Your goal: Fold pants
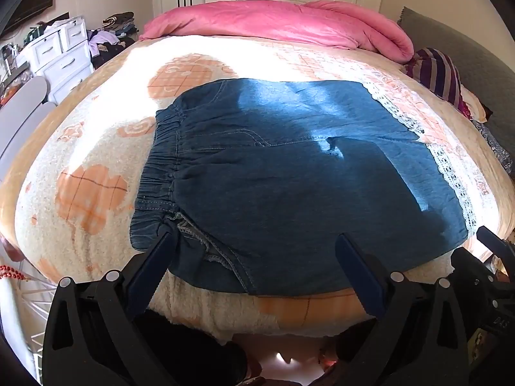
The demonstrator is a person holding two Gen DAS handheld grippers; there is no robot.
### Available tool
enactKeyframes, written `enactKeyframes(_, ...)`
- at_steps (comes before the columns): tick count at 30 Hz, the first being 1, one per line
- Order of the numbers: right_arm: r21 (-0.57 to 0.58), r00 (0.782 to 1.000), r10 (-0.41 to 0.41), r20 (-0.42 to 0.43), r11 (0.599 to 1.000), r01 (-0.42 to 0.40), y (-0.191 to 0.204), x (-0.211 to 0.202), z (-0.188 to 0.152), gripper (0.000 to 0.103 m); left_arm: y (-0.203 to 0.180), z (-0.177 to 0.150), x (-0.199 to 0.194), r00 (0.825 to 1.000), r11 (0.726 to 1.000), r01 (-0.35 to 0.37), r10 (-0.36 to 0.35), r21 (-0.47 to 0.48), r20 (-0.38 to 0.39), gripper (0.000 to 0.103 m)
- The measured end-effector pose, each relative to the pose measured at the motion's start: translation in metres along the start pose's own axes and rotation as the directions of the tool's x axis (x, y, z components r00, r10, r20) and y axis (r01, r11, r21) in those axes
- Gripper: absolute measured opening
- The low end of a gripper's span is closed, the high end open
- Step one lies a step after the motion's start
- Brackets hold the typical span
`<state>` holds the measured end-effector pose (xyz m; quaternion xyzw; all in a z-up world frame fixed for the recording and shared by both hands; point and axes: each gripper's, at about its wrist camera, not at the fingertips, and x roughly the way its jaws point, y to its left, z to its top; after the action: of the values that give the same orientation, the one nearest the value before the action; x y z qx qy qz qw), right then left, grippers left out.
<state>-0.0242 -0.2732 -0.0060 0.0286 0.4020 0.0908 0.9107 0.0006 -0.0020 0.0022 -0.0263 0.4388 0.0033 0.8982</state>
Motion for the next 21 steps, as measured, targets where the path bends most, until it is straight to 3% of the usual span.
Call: enactKeyframes(21, -0.009, 1.0, -0.003, -0.004, 1.0, 0.003, 0.0018, 0.0, -0.0021, 0.095, -0.0036, 0.0012, -0.0035, 1.0, 1.0, 0.015, -0.015, 0.012, 0.012, 0.099)
